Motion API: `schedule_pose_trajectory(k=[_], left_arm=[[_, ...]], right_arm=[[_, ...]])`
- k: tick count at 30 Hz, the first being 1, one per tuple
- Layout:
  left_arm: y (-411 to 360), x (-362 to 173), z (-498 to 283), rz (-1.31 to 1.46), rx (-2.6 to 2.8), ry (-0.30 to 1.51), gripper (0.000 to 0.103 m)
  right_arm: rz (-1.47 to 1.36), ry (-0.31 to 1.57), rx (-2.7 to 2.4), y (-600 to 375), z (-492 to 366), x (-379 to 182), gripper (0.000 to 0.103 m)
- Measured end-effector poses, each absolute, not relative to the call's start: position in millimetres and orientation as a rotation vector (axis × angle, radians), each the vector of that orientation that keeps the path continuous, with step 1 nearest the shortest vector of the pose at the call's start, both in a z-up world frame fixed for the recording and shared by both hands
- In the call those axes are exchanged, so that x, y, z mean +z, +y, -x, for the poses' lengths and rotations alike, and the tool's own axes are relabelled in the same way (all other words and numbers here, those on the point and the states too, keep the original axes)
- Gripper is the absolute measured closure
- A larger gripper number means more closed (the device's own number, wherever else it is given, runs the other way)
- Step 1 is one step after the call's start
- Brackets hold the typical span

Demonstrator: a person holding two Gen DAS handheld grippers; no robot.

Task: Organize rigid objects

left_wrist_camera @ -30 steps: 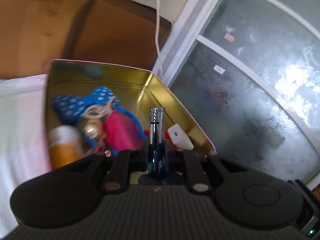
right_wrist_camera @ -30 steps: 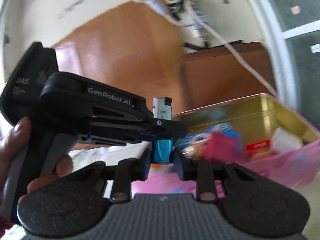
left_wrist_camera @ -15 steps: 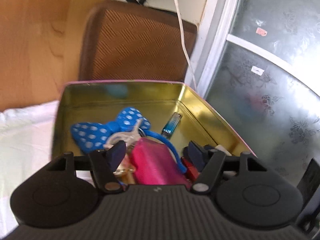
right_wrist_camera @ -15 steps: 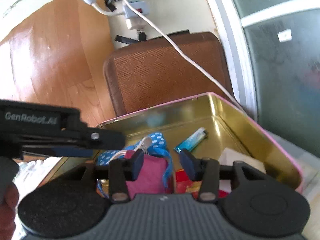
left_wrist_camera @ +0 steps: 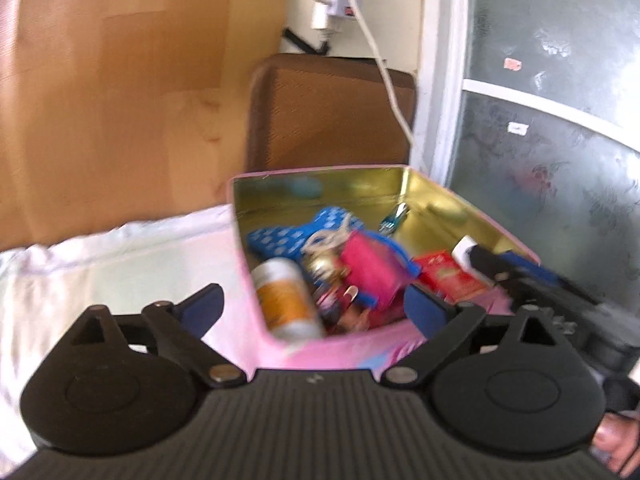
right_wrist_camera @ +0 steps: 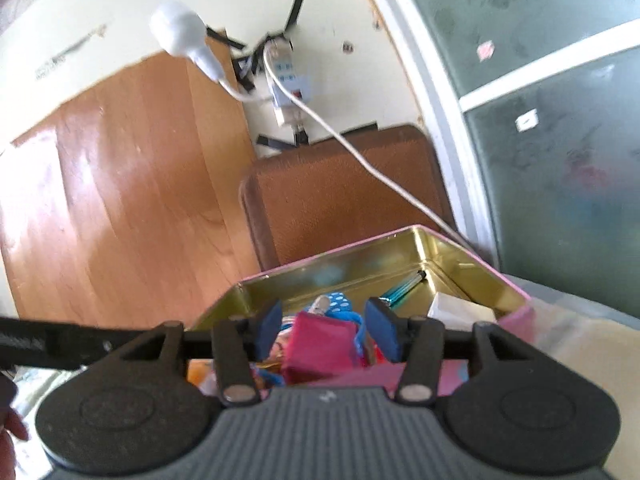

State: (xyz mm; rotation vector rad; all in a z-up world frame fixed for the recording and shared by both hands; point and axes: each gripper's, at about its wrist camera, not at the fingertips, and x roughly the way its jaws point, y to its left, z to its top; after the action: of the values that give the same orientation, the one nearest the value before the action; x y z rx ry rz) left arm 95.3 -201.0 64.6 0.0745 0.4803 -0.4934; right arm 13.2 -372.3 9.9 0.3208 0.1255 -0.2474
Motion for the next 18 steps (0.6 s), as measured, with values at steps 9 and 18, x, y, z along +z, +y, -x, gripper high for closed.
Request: schedule_pose_trajectory(k=[9, 18], left_arm=[[-164.5, 52.6, -62.9, -0.092, -0.372, 0.524, 0.000], [-139.5, 40.5, -42.6, -0.093, -0.278, 0.503, 0.000]], right_arm=[[-0.266, 0.180, -0.205, -324.2, 29.0, 18.3, 0.044], [-0.275, 0.255, -0.162, -291.9, 45.6, 16.6, 0.024]])
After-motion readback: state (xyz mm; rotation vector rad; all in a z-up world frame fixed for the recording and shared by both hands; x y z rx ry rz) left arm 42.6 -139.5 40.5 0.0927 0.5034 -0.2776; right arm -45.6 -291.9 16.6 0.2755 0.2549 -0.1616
